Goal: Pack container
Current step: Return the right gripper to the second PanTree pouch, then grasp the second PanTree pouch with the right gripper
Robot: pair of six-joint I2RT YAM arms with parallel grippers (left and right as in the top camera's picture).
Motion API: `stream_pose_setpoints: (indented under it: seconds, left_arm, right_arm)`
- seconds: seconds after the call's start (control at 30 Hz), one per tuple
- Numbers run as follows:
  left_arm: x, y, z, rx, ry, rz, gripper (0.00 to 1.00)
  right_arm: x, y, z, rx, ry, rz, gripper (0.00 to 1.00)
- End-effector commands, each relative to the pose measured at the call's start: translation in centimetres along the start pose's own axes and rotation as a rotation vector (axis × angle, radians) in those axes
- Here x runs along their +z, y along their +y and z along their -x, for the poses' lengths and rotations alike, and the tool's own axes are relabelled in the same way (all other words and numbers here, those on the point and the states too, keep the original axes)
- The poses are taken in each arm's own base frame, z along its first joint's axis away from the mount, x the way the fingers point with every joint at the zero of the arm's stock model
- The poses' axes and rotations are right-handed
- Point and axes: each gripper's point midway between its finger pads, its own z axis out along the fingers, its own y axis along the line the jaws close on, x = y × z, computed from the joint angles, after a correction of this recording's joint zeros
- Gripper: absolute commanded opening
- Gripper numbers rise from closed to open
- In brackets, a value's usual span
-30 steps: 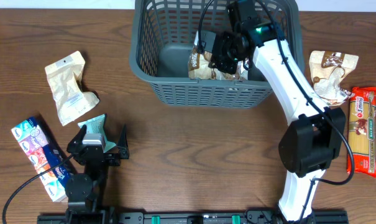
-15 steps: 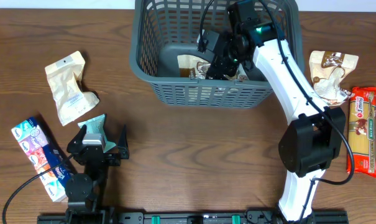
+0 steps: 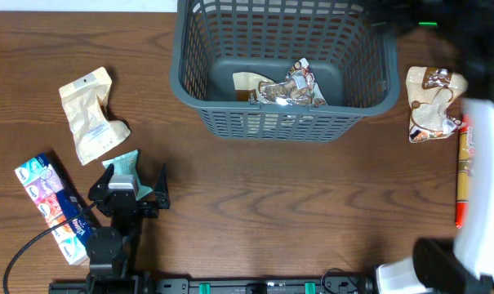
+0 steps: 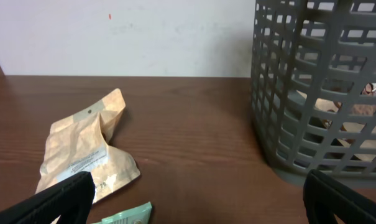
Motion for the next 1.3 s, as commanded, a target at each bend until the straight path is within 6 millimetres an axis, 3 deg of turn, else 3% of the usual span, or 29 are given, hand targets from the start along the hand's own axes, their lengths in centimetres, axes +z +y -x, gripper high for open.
stream_pose_setpoints:
  seconds: [0.0,0.1,0.23,0.37,0.5,0.8,1.27]
  left_arm:
    - [0.2,0.0,-2.0,-0.023,0.063,-0.002,0.99]
    - [0.2,0.0,-2.1,-0.023,0.065,-0.002,0.99]
    - [0.2,0.0,-2.1,-0.023,0.065,-0.002,0.99]
    - [0.3,0.0,-2.1,-0.023,0.065,-0.002,0.99]
    - [0.3,0.0,-2.1,-0.023,0.065,-0.002,0.99]
    - [0.3,0.0,-2.1,-0.023,0.065,-0.002,0.99]
    - [0.3,0.0,-2.1,-0.023,0.065,-0.002,0.99]
  right_arm:
    - [-1.0,-6.6,-4.4,0.266,0.117,-0.202,0.99]
    - [-1.8,-10.4,-9.6,0.393,0.256,-0.286,0.99]
    - [-0.8,-13.4,-16.8,0.499,0.461,-0.333,0.99]
    - [1.7,-15.8,-23.6,0.590,0.628,-0.338,0.99]
    - [4.6,-16.2,-29.2,0.605,0.763,-0.286,0.99]
    - [9.7,-13.8,-37.7,0.559,0.967,-0.125,0.99]
    - [13.3,-11.3,-46.4,0.601,1.129,-0.031,0.99]
